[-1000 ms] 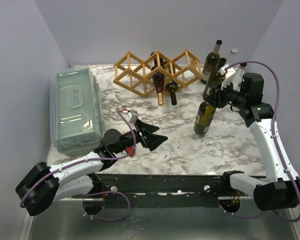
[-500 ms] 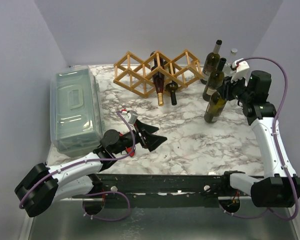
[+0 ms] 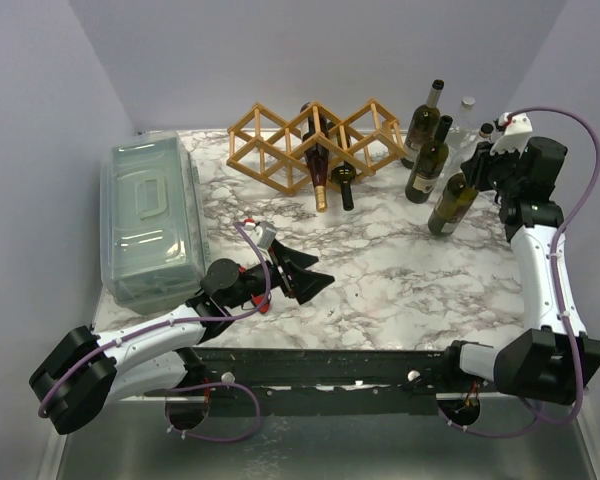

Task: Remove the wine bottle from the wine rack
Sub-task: Place the wine bottle at the center of the board.

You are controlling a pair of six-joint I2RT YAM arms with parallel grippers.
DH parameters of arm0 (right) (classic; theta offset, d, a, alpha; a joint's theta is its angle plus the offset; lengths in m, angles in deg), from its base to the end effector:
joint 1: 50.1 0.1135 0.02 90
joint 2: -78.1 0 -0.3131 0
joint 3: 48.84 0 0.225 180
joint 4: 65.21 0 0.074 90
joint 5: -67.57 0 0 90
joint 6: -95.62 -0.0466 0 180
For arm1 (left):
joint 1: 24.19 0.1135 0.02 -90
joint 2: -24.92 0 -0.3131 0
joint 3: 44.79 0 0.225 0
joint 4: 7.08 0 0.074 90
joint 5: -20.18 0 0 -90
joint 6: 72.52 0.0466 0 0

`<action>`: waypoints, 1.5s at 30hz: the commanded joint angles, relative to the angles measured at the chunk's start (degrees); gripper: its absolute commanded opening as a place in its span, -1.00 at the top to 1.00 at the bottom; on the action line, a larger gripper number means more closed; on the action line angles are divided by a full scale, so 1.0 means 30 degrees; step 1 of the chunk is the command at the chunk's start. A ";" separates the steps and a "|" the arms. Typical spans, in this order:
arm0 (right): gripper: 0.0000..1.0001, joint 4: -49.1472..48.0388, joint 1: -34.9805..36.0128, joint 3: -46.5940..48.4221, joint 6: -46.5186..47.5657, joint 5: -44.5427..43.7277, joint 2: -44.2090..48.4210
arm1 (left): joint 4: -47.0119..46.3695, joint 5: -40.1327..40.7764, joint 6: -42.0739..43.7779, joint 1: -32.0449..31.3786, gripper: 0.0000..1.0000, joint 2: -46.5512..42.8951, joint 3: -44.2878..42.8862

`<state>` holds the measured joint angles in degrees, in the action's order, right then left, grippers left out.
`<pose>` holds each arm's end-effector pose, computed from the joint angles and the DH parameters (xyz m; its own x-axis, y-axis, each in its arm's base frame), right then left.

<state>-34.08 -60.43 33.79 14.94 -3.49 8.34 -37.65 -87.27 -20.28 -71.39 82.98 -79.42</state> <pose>0.2419 -0.0287 0.4204 -0.2825 -0.1042 -0.9536 -0.1818 0.9819 -0.0534 0.1109 -0.1404 0.3045 -0.4857 -0.3353 -0.8073 0.7649 0.2840 -0.5781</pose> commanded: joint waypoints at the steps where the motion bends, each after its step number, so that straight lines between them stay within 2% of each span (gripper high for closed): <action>1: 1.00 -0.3079 -0.0596 0.0114 -0.0676 0.0590 -0.0222 | 0.0127 -0.0557 -0.0231 0.0117 -0.97 -0.0266 -0.0308; 17: 1.00 -0.5028 -0.1452 0.0254 -0.1057 0.0909 -0.1749 | 0.0171 -0.0569 -0.0388 0.0116 -0.97 -0.0312 -0.0183; 45: 1.00 -0.5777 -0.1538 -0.0145 -0.0625 0.1042 -0.3395 | 0.0283 -0.0691 -0.0393 0.0096 -0.97 -0.0249 -0.0372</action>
<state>-45.44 -64.47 33.29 12.67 -1.72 -1.88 -36.51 -87.65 -21.11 -71.39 82.50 -79.42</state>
